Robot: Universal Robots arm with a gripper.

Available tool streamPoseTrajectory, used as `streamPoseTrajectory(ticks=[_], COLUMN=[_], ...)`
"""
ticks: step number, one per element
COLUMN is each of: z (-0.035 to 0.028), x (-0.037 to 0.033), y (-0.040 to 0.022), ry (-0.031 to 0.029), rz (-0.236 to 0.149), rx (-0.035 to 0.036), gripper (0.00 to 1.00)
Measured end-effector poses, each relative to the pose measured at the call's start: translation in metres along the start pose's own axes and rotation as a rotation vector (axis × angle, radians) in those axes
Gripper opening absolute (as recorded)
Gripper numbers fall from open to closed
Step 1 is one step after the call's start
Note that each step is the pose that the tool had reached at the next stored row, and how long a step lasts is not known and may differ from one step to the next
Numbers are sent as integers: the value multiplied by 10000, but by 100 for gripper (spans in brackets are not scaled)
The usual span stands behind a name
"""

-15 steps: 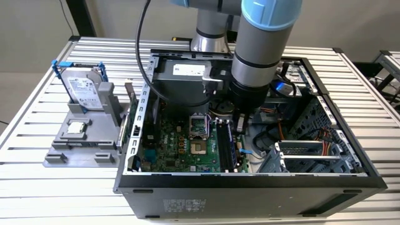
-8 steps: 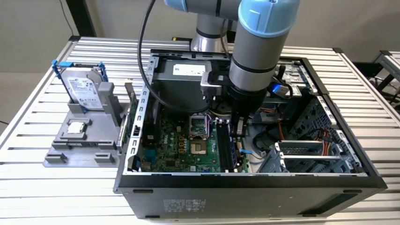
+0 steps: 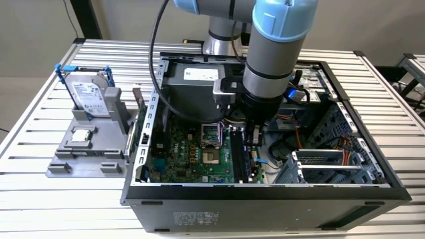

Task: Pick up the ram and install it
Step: 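Press down the ram until it locks into place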

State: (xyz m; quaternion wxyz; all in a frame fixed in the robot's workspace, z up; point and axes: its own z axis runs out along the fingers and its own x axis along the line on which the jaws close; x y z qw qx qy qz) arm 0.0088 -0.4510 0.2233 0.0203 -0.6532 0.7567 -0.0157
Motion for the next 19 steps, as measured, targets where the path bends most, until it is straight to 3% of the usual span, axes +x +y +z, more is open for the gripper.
streamPoseTrajectory(ticks=[2,10,12,19], z=[-98,-462,-494,-495], x=[5,2,1,1], y=[-4,-23,-24,-24], ry=[29,31,29,31], rz=[-2,-1,-2,-1], rx=[-2,-2,-2,-2], gripper=[0,0,0,0])
